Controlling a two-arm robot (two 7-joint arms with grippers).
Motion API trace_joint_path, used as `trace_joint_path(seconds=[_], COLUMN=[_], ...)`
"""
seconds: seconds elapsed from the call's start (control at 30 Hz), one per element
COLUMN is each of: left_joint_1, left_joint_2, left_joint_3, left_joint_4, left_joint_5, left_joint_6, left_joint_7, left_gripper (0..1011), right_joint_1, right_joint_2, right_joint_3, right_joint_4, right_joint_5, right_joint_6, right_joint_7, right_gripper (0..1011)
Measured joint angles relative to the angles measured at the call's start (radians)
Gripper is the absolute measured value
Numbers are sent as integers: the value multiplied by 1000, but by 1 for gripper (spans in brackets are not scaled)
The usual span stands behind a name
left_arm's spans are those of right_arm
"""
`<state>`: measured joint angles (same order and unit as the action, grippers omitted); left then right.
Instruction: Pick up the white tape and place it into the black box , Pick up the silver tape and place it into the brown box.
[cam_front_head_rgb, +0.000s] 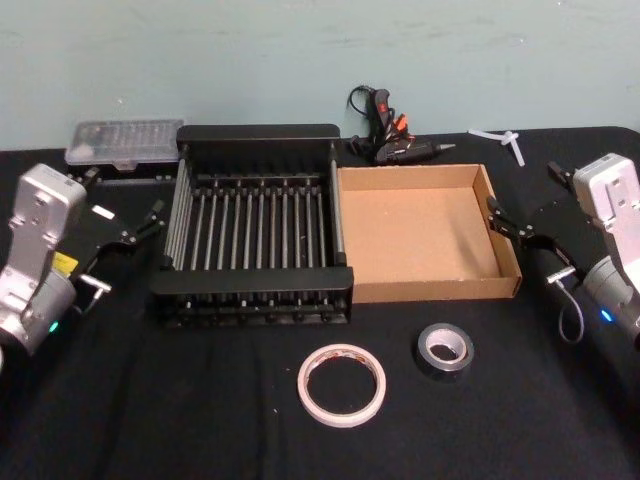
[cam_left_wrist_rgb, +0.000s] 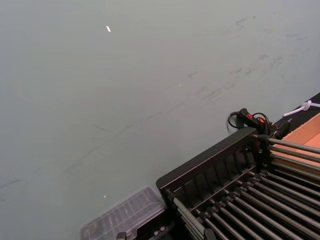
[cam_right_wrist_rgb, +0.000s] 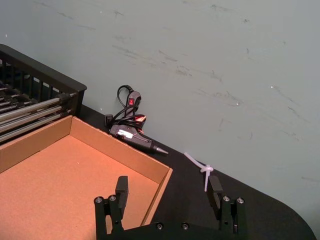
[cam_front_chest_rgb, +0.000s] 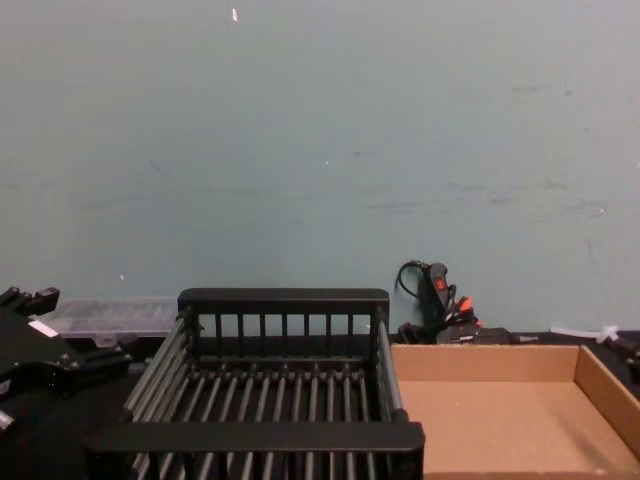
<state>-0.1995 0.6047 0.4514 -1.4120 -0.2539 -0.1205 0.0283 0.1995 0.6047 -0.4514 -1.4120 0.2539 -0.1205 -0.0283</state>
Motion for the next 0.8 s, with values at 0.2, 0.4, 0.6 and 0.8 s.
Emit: trace_joint_path(seconds=[0.2,0.4,0.6,0.8], left_joint_1=[0,0,0,0], left_joint_2=[0,0,0,0], left_joint_3=[0,0,0,0], left_joint_4=[0,0,0,0], left_joint_5=[0,0,0,0], left_joint_6=[0,0,0,0], left_joint_7=[0,0,0,0], left_gripper=[1001,1001,1001,1001], right_joint_1=[0,0,0,0], right_joint_2=[0,0,0,0], right_joint_3=[0,0,0,0], right_joint_4=[0,0,0,0], right_joint_5=[0,0,0,0], right_joint_6=[0,0,0,0], right_joint_7=[0,0,0,0], right_gripper=[1002,1002,1002,1002])
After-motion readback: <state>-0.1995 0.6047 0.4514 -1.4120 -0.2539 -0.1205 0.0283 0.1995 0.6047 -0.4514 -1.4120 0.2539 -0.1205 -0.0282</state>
